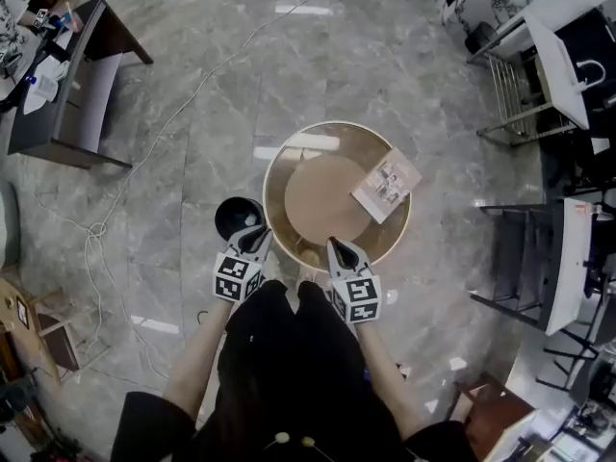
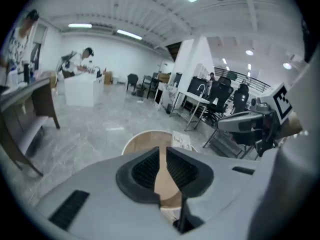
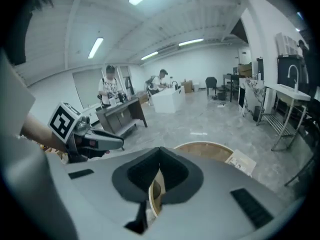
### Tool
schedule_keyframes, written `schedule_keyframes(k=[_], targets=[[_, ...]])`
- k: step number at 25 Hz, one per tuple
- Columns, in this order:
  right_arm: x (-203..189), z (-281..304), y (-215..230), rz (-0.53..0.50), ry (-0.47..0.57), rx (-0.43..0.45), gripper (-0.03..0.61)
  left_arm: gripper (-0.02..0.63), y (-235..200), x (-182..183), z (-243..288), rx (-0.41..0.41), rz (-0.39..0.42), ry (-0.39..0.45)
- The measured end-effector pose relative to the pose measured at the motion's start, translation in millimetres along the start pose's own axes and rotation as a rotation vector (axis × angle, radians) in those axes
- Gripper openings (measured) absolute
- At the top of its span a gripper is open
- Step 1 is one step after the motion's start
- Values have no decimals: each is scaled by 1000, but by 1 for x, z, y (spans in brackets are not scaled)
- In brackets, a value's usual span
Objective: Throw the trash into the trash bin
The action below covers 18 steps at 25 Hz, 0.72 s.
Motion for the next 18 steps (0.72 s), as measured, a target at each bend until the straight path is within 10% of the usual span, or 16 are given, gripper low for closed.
schedule_keyframes(k=[18], targets=[[139,-154,-6,-59,511,-74,2,6,52,172,-137,-63,117,579]])
Point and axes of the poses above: the fingertips, and each gripper's own axes: z forward along the fingers, y to its right, x out of its top, the point moved 3 cm from there along -z, backward along the fingers, and after that the axes turned 3 degrees about z, right-handed, at the moved point
